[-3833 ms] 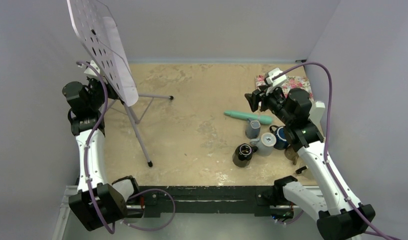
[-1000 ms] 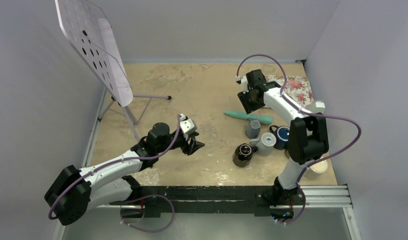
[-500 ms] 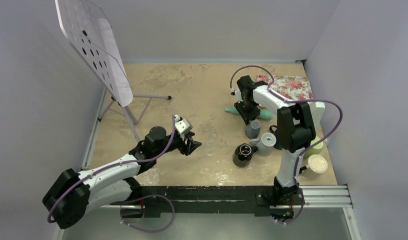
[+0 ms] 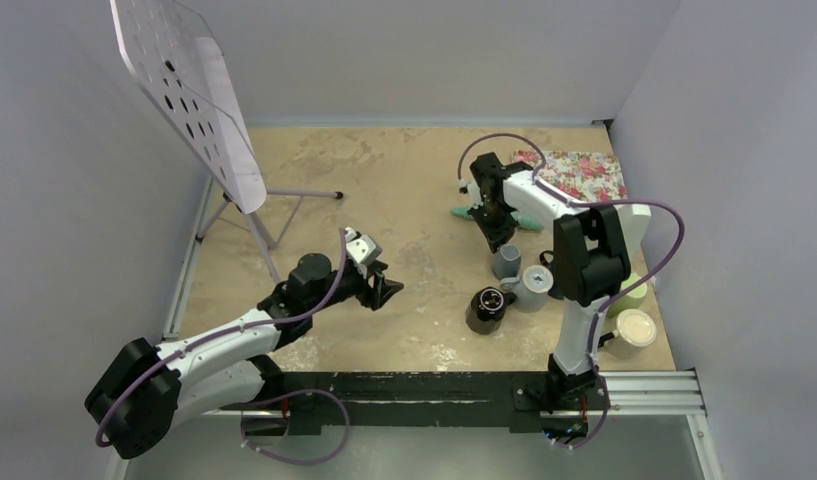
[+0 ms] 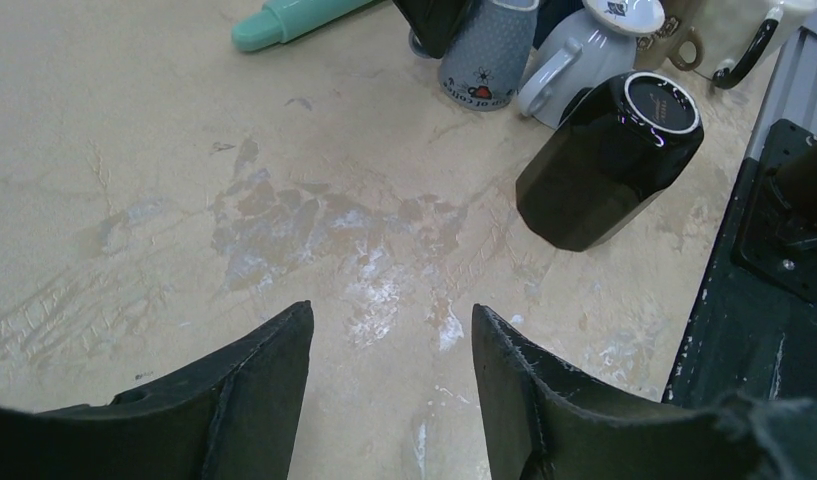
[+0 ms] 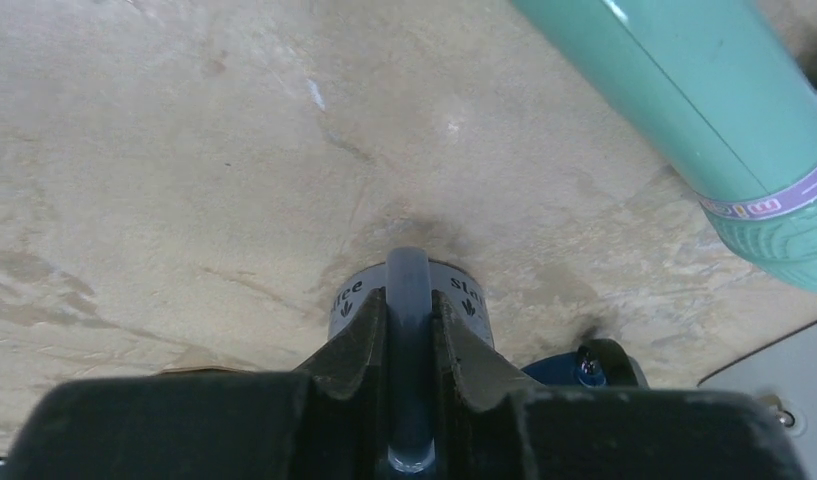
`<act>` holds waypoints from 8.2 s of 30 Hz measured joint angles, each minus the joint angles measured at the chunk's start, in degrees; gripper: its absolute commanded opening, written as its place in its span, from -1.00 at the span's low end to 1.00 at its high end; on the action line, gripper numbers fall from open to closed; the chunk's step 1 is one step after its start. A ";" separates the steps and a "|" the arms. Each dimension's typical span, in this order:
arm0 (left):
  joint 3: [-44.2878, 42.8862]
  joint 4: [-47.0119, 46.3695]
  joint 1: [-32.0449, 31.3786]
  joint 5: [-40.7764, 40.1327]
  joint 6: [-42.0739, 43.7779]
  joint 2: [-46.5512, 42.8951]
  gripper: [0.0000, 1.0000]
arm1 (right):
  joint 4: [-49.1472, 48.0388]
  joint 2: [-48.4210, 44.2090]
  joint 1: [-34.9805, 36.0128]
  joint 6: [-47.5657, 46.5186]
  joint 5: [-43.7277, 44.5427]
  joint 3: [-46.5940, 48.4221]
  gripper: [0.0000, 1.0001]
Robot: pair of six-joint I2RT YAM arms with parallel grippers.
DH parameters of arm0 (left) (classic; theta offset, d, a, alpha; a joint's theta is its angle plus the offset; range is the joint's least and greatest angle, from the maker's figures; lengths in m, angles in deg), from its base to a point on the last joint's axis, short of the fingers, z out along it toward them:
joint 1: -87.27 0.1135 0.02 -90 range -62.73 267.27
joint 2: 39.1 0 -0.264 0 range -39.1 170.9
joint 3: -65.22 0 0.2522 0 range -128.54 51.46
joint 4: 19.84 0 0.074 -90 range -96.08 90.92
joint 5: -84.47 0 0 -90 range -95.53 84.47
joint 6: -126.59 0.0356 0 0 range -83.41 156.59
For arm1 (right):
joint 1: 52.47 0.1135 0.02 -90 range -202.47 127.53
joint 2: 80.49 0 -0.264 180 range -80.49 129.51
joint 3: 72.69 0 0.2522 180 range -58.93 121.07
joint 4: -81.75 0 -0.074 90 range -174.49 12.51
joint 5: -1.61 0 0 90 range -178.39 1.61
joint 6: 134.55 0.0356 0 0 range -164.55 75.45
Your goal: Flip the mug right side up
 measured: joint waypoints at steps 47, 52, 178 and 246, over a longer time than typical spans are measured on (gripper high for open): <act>-24.90 -6.82 3.76 17.33 -21.75 10.05 0.36 | -76.98 -52.22 0.09 29.83 -45.46 -34.40 -1.00; -25.70 -7.74 3.76 17.73 -22.03 11.10 0.24 | -78.53 -50.82 0.46 30.82 -48.22 -34.40 -1.00; -9.53 26.47 4.46 7.50 33.03 -5.88 1.00 | -27.12 18.75 -21.79 29.73 11.23 30.16 -1.00; -9.49 28.79 5.09 17.88 31.50 -9.68 0.99 | -17.97 -38.56 3.76 39.71 2.73 -28.15 0.23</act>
